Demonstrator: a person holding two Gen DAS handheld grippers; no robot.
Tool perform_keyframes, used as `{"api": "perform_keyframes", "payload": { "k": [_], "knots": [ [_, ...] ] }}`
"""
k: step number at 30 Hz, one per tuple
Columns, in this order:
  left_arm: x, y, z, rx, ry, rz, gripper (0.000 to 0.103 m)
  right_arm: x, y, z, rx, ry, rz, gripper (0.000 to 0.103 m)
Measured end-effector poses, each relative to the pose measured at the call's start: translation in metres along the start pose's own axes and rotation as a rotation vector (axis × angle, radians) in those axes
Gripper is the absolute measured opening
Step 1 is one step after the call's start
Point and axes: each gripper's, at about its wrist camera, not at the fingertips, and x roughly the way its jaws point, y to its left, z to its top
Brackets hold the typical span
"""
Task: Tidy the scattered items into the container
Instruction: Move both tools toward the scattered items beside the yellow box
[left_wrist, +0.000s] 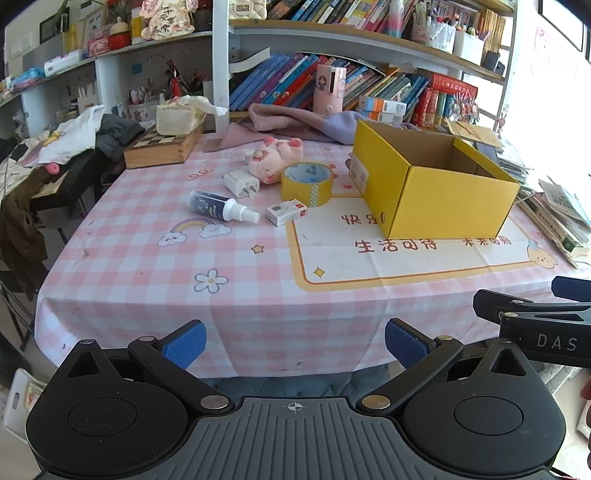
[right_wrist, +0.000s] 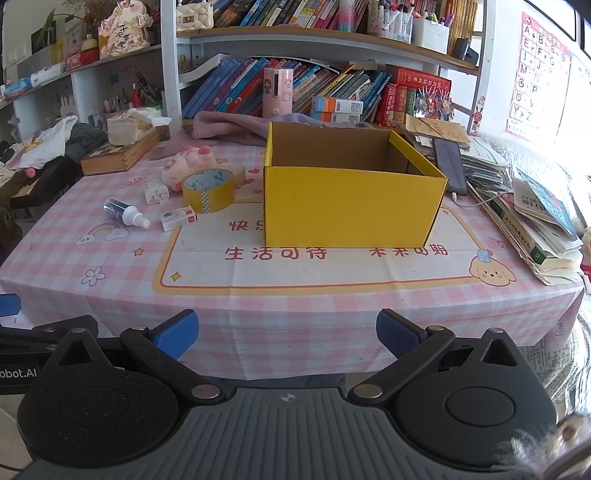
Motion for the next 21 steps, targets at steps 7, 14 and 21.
{"api": "perform_keyframes", "payload": {
  "k": [7, 14, 21],
  "knots": [
    [0.001, 0.004, 0.0, -0.008, 0.0, -0.016, 0.103, 0.0, -0.001, 0.002, -0.005, 0.005, 0.001, 0.103],
    [0.004, 0.005, 0.0, -0.004, 0.01, -0.04, 0.103, 0.0, 0.004, 0.003, -0.015, -0.005, 0.009, 0.103],
    [0.006, 0.008, 0.001, -0.013, 0.01, -0.039, 0.103, 0.001, 0.008, 0.004, -0.027, -0.014, 0.002, 0.103]
  ]
}}
